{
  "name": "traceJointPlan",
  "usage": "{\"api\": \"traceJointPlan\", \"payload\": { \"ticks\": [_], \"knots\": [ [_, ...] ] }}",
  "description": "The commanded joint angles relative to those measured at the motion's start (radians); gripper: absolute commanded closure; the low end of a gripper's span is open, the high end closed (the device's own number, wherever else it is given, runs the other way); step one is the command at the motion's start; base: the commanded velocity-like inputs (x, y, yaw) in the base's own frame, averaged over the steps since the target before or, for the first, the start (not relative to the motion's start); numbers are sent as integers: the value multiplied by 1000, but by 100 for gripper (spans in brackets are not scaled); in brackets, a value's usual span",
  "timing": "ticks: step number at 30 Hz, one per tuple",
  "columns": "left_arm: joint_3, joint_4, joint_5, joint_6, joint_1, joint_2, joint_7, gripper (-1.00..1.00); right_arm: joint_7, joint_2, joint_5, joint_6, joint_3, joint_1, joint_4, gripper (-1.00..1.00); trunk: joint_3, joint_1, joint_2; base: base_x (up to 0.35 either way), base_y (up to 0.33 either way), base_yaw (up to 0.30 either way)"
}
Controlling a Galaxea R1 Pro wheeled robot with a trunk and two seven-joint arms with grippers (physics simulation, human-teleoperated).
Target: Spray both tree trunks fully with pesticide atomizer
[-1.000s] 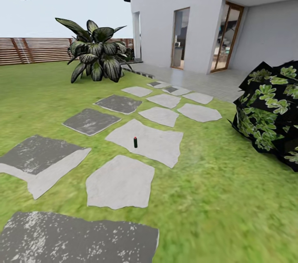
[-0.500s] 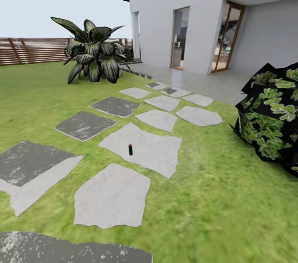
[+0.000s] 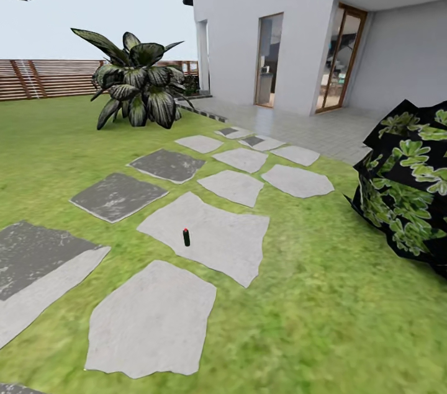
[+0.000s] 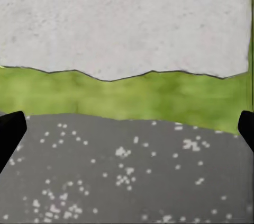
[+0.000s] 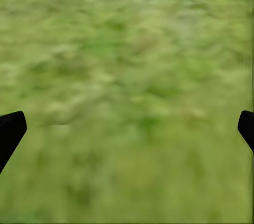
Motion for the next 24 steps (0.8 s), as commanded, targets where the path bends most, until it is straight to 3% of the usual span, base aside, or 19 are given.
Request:
{"api": "traceJointPlan", "payload": {
  "ticks": [1,24],
  "knots": [
    [0,0,0,0,0,0,0,-100,0,0,0,0,0,0,0,-100,0,0,0,319,-153,0],
    [0,0,0,0,0,0,0,-100,0,0,0,0,0,0,0,-100,0,0,0,315,-153,0]
  ]
}}
